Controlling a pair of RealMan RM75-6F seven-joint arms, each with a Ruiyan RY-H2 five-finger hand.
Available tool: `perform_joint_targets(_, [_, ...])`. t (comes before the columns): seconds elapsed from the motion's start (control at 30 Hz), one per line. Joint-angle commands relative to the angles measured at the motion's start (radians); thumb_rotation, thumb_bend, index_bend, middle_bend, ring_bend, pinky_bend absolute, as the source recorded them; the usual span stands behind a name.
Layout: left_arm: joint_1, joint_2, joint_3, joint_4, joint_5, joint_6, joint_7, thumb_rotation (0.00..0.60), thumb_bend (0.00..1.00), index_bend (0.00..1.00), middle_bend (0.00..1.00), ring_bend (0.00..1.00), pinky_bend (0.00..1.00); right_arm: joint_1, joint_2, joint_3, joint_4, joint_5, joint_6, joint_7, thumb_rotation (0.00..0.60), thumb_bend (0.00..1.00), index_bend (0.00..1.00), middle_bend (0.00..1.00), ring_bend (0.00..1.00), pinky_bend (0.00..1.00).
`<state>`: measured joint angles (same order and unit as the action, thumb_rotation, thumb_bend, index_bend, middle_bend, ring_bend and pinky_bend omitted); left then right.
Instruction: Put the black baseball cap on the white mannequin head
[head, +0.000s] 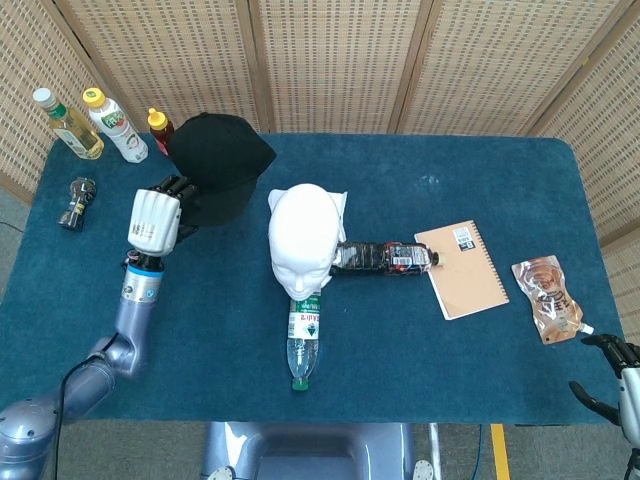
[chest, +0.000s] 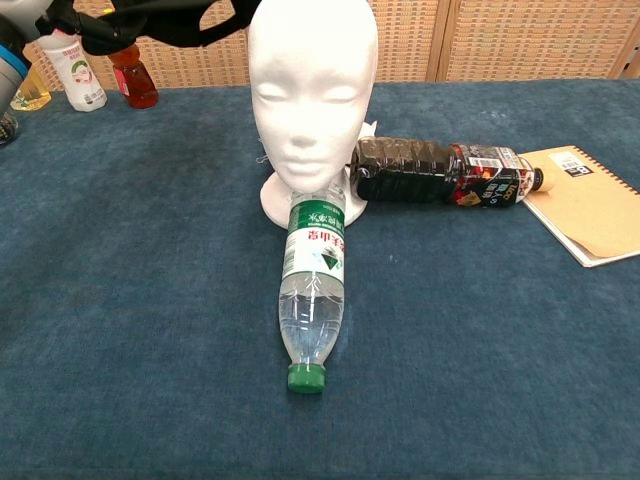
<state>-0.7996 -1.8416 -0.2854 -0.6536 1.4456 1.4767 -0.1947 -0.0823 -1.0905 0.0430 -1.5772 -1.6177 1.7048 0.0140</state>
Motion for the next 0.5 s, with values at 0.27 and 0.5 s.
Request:
perform_joint_targets(0.27, [-0.006, 0.199, -0.029, -0.436, 0.071, 0.105, 0.17, 0.6, 0.46, 0.84, 0.53, 0.46, 0.77, -0.001, -0.004, -0.001, 0.01, -0.003, 0.003, 0.013, 0.6, 0.15, 0.34, 0.39, 0.43, 0.42])
perform_joint_targets(0.5, [-0.031, 0.221, -0.044, -0.579, 0.092, 0.09, 0.256, 0.6, 0.46, 0.84, 0.53, 0.46, 0.77, -0.008, -0.003, -0.004, 0.015, -0.004, 0.011, 0.022, 0.6, 0.15, 0.34, 0.39, 0.43, 0.42])
